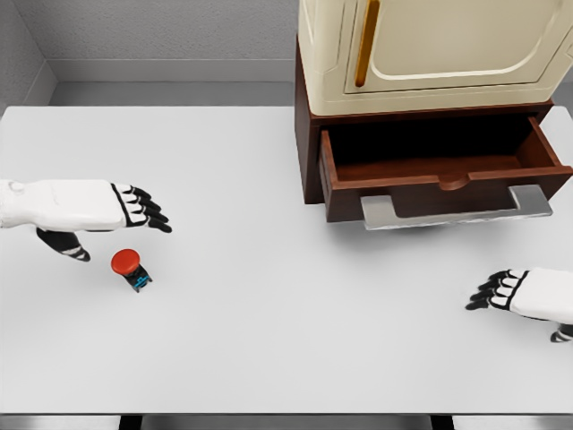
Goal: Put the switch into the drawer with left arm, and close the drawer with right arm
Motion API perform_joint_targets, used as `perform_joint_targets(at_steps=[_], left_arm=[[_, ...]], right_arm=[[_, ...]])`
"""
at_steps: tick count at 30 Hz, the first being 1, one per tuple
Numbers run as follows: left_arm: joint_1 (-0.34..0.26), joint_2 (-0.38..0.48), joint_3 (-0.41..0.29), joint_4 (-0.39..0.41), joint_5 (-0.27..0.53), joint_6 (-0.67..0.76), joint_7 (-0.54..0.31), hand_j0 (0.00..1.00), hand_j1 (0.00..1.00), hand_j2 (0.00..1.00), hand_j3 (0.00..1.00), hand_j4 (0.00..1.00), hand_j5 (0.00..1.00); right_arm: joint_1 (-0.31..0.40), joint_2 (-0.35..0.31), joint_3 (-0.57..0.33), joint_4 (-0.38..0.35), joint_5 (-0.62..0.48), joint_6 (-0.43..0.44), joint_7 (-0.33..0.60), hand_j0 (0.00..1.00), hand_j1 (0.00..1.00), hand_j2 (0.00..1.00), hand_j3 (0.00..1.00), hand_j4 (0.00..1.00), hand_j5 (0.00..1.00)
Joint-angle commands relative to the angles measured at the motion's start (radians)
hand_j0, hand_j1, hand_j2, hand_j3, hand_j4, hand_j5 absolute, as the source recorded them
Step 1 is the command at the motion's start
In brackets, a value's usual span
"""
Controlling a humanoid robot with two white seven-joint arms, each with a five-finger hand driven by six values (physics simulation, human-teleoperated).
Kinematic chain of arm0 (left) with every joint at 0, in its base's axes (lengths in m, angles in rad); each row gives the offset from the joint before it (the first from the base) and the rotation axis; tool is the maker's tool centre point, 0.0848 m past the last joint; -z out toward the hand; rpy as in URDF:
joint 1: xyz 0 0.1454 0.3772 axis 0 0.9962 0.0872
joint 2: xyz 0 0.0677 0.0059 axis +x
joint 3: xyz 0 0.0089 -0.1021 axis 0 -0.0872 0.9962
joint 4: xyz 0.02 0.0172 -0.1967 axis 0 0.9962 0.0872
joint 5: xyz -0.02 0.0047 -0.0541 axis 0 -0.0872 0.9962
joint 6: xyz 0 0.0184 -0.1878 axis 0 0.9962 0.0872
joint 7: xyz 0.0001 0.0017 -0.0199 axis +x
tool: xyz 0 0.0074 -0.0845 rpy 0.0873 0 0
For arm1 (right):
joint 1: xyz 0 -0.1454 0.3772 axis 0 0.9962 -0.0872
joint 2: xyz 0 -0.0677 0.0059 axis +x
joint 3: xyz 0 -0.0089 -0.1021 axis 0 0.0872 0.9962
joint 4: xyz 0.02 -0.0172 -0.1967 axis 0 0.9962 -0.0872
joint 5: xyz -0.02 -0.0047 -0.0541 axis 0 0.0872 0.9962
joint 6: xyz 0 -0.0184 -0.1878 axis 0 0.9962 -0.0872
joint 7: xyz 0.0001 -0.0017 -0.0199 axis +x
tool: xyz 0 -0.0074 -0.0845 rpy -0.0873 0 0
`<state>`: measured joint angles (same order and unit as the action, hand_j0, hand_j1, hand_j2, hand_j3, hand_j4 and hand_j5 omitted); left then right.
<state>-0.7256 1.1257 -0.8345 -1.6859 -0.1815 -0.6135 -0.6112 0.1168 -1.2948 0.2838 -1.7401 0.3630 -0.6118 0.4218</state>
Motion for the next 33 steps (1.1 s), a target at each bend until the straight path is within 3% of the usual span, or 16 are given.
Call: perform_joint_targets(at_steps=[1, 3, 4, 7, 9, 14, 19, 21, 29, 31, 33], left_arm=[[0.000, -0.015, -0.002, 0.020, -0.013, 0.003, 0.000, 1.00, 1.00, 1.00, 1.00, 1.00, 1.00], [0.006, -0.015, -0.015, 0.038, -0.021, 0.003, 0.000, 1.00, 1.00, 1.00, 1.00, 1.00, 1.00], [0.006, -0.018, -0.026, 0.038, -0.033, 0.003, 0.000, 1.00, 1.00, 1.00, 1.00, 1.00, 1.00], [0.006, -0.017, -0.028, 0.037, -0.033, 0.003, 0.000, 1.00, 1.00, 1.00, 1.00, 1.00, 1.00], [0.018, -0.034, -0.034, 0.037, -0.036, 0.003, 0.000, 1.00, 1.00, 1.00, 1.00, 1.00, 1.00], [0.028, -0.049, -0.045, 0.032, -0.050, 0.003, 0.000, 0.97, 0.97, 0.97, 0.97, 0.97, 0.97], [0.028, -0.050, -0.045, 0.040, -0.085, 0.003, 0.000, 0.93, 0.93, 0.93, 0.93, 0.93, 0.93], [0.041, -0.057, -0.045, 0.038, -0.088, 0.003, 0.000, 0.92, 0.92, 0.92, 0.92, 0.92, 0.92], [0.041, -0.067, -0.045, 0.040, -0.096, 0.003, 0.000, 0.84, 0.84, 0.84, 0.84, 0.84, 0.84], [0.041, -0.066, -0.045, 0.038, -0.096, 0.003, 0.000, 0.80, 0.80, 0.80, 0.80, 0.80, 0.80], [0.043, -0.066, -0.045, 0.038, -0.096, 0.003, 0.000, 0.76, 0.76, 0.76, 0.76, 0.76, 0.76]], right_arm=[[0.030, 0.048, -0.192, -0.001, -0.004, 0.001, 0.044, 1.00, 1.00, 1.00, 1.00, 1.00, 1.00], [0.156, 0.114, -0.350, -0.010, -0.004, 0.001, 0.098, 1.00, 1.00, 1.00, 1.00, 1.00, 1.00], [0.176, 0.140, -0.385, -0.012, -0.004, 0.001, 0.112, 1.00, 1.00, 1.00, 1.00, 1.00, 1.00], [0.207, 0.216, -0.462, -0.016, -0.004, 0.001, 0.182, 1.00, 1.00, 1.00, 1.00, 1.00, 1.00], [0.242, 0.269, -0.597, -0.018, -0.009, 0.001, 0.189, 1.00, 1.00, 1.00, 1.00, 1.00, 1.00], [0.277, 0.399, -0.699, -0.018, -0.041, 0.001, 0.189, 1.00, 1.00, 1.00, 1.00, 1.00, 1.00], [0.281, 0.463, -0.709, -0.018, -0.041, 0.001, 0.189, 1.00, 1.00, 1.00, 1.00, 1.00, 1.00], [0.307, 0.492, -0.764, -0.019, -0.042, 0.001, 0.189, 1.00, 1.00, 1.00, 1.00, 1.00, 1.00], [0.337, 0.516, -0.765, -0.018, -0.044, 0.001, 0.189, 1.00, 1.00, 1.00, 1.00, 1.00, 1.00], [0.386, 0.516, -0.767, -0.007, -0.148, 0.001, 0.172, 1.00, 1.00, 1.00, 1.00, 1.00, 1.00], [0.396, 0.539, -0.772, -0.018, -0.153, 0.001, 0.107, 1.00, 1.00, 1.00, 1.00, 1.00, 1.00]])
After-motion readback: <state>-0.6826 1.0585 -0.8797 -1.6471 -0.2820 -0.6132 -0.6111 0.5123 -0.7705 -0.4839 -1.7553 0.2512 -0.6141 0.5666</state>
